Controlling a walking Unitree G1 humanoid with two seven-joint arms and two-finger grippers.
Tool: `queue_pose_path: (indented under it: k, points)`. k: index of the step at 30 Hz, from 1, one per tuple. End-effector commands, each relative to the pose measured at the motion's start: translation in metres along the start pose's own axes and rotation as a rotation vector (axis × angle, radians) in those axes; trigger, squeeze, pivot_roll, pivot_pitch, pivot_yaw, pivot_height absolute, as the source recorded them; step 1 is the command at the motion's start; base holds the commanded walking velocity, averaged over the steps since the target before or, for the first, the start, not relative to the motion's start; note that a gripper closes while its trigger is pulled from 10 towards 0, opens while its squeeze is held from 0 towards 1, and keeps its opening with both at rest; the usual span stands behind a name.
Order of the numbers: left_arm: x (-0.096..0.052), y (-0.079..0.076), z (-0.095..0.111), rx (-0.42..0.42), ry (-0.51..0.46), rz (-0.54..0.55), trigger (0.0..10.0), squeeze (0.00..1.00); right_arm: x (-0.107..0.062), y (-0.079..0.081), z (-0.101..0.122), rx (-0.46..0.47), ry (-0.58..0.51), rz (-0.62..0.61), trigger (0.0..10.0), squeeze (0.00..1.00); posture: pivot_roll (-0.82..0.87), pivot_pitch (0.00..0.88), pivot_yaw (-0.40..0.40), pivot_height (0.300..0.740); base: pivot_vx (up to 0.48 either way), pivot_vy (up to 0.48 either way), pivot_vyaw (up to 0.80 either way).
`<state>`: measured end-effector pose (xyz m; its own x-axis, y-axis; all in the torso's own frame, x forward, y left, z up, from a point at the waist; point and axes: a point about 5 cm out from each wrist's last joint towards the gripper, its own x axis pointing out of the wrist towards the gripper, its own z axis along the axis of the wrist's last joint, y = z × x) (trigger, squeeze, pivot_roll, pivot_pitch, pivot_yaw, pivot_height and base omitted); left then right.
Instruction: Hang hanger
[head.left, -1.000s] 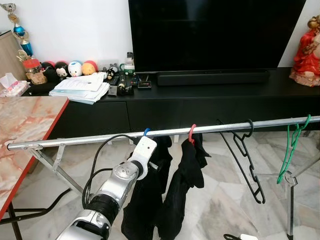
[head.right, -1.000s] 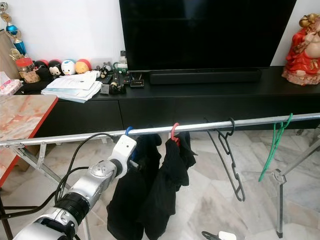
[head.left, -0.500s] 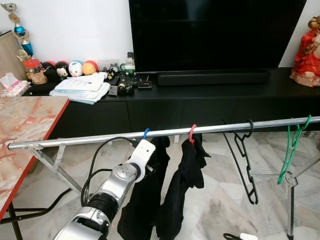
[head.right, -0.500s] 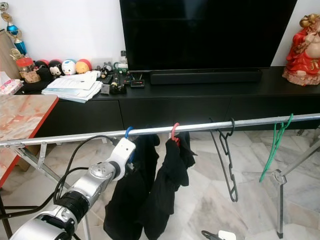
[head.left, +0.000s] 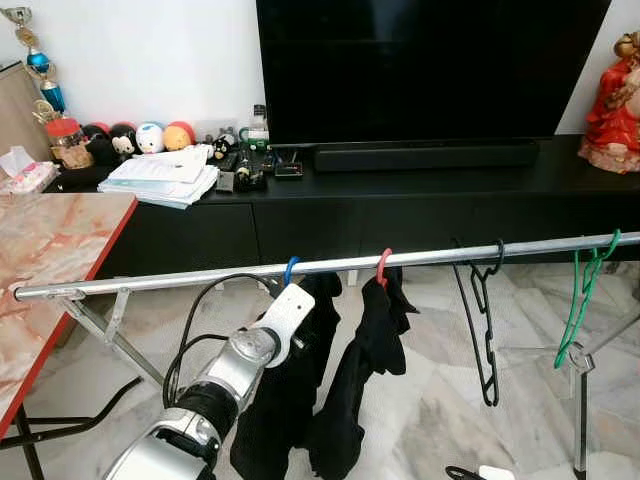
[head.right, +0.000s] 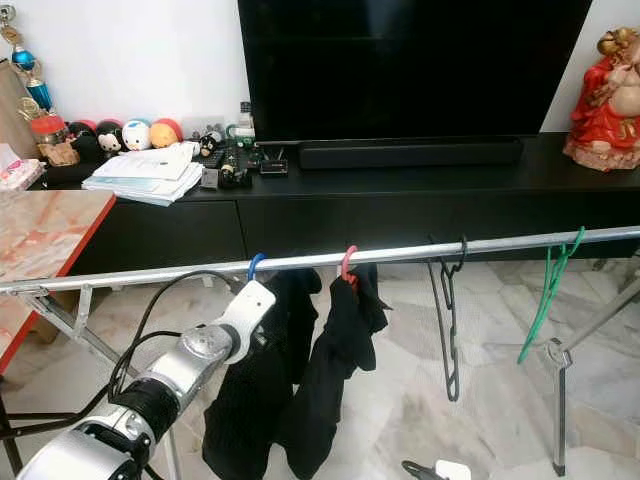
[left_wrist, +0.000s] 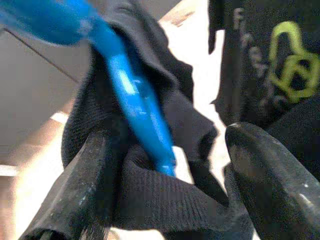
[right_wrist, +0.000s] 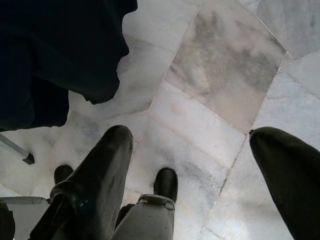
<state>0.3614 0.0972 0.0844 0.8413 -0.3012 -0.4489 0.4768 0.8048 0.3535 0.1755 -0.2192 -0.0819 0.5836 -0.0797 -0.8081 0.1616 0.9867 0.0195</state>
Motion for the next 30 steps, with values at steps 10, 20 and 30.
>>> queue_pose_path:
  k: [10, 20, 30]
  points:
    - [0.001, 0.013, 0.006, 0.032, 0.025, 0.093, 10.0, 0.00, 0.001, 0.003, 0.002, -0.007, 0.005, 0.010, 10.0, 0.00, -0.04, 0.000, 0.006, 0.740, 0.000, 0.000, 0.00]
    - [0.001, 0.020, 0.017, -0.002, -0.019, 0.182, 10.0, 0.00, 0.001, 0.003, 0.002, -0.005, 0.004, 0.009, 10.0, 0.00, -0.04, 0.000, 0.008, 0.740, 0.000, 0.000, 0.00]
    - [0.000, 0.027, 0.013, -0.027, 0.004, 0.230, 10.0, 0.00, 0.001, 0.004, 0.002, -0.001, 0.005, 0.010, 10.0, 0.00, -0.04, 0.000, 0.010, 0.740, 0.000, 0.000, 0.00]
